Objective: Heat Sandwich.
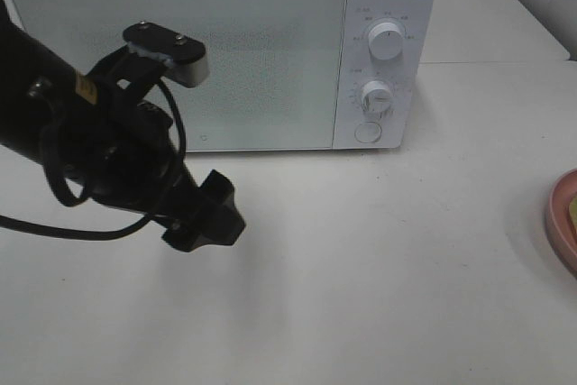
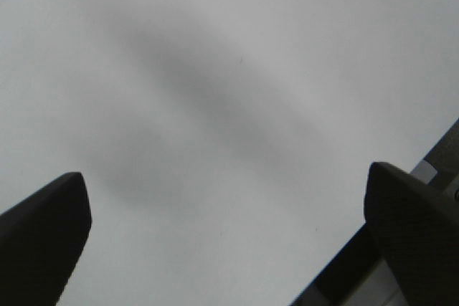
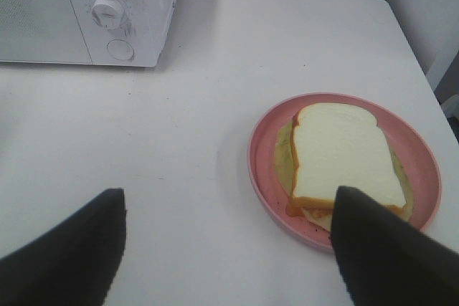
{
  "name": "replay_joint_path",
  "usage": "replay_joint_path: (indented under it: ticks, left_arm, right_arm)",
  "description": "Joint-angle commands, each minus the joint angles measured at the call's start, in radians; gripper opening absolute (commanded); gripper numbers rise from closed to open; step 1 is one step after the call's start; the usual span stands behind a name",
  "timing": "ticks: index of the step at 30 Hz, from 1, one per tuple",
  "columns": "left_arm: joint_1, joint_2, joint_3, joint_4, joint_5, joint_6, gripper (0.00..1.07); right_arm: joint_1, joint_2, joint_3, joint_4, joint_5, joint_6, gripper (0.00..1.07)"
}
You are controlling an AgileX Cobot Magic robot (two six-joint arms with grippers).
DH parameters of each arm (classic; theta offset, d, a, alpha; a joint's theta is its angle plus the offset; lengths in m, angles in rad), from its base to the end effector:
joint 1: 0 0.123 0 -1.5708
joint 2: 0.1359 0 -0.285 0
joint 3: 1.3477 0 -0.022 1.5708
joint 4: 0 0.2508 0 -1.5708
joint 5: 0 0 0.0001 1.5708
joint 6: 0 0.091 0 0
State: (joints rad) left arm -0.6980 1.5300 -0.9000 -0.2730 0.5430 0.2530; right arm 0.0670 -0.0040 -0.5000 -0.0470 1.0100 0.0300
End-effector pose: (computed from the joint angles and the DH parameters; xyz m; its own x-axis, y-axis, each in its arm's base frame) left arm 0.2189 -0.2002 0.2169 -0.6595 0.5761 -0.4829 0.6995 0.7055 -0.1136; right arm -0.0033 -0.0039 0.2815 -0.4054 -0.0222 -0.9138 -0.0286 0.9995 -0.0116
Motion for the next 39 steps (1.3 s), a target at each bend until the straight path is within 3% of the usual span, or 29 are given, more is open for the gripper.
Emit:
replay_joint_path:
  ticks: [1,3,6,8,12,17,20,21,27,39]
  left_arm:
    - [0.041,-0.022,0.000,0.007,0.098,-0.028,1.00]
    - [0.118,-0.035,0.000,0.002,0.214,-0.054,1.00]
    - [0.175,-0.035,0.000,0.006,0.294,-0.053,1.00]
    - [0.264,-0.038,0.000,0.011,0.398,-0.047,1.00]
    - [0.357,-0.055,0.001,0.013,0.455,-0.047,1.00]
    - [0.513,-0.126,0.001,0.037,0.513,-0.112,0.99]
    - [0.555,-0.150,0.001,0.061,0.538,-0.139,0.99]
    - [0.592,-0.175,0.002,0.094,0.559,-0.174,0.98]
    - [0.651,-0.283,0.044,0.168,0.570,-0.253,0.98]
    - [0.654,-0.582,0.208,0.197,0.568,-0.260,0.98]
  right_arm:
    - [-0.006,-0.025,0.002,0.003,-0.011,-0.004,0.76]
    - [-0.006,-0.025,0.002,0.003,-0.011,-0.004,0.76]
    - [-0.006,-0.025,0.002,0.003,-0.011,-0.004,0.76]
    - [-0.006,-0.025,0.002,0.003,-0.011,-0.004,0.76]
    - [-0.006,-0.025,0.002,0.003,-0.011,-0.004,0.76]
    - [-0.006,-0.025,0.002,0.003,-0.011,-0.004,0.76]
    - [-0.006,-0.025,0.002,0.003,-0.011,-0.004,0.76]
    - [-0.006,-0.025,0.002,0.003,-0.011,-0.004,0.76]
    - [-0.006,-0.025,0.002,0.003,-0.011,-0.004,0.76]
    - [-0.006,-0.025,0.002,0.003,-0.011,-0.004,0.76]
